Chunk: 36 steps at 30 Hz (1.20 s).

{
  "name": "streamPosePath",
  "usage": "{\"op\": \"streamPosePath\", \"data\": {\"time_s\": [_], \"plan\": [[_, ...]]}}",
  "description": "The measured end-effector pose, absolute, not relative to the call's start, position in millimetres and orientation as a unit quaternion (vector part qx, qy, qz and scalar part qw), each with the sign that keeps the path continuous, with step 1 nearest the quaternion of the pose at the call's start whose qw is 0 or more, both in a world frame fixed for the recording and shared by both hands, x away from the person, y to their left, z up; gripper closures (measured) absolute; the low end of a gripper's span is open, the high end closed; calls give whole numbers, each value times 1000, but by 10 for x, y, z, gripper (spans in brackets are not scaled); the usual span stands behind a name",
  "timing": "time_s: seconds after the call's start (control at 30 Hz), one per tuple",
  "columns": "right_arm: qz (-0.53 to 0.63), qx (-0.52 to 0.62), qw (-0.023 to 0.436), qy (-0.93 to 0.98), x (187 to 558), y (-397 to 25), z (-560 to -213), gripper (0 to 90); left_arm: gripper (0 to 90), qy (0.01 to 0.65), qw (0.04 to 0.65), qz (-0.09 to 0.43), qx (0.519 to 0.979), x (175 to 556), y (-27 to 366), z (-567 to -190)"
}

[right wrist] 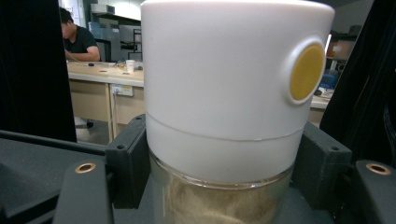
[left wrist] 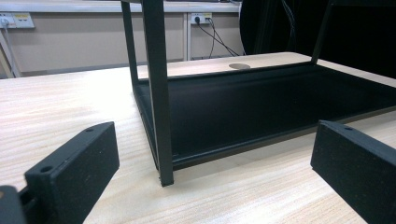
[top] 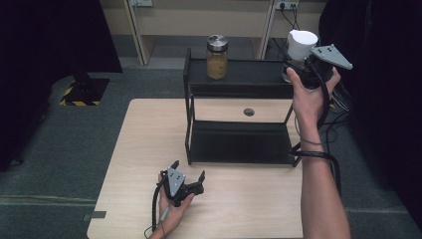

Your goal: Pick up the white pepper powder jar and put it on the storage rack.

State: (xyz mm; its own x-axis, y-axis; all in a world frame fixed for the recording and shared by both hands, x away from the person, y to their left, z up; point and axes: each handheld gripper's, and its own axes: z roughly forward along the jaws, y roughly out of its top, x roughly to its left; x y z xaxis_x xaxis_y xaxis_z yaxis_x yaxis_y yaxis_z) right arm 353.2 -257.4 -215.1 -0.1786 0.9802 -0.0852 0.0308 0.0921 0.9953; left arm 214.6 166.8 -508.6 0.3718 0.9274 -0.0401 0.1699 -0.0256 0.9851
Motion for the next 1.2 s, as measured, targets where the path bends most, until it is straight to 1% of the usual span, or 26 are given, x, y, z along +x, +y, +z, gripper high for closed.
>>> {"op": "streamPosePath", "data": {"time_s": [0.37,0.67,1.2], "plan": [[521,436,462,569,3561,-2590,-2230,306,2,438,543,350,625,2144,1666,-5087],[524,436,452,575,3580,-2642,-2204,305,2,439,543,351,624,2140,1661,-5090],[526,435,449,577,3594,-2665,-2201,303,2,439,542,351,624,2140,1660,-5089]]}}
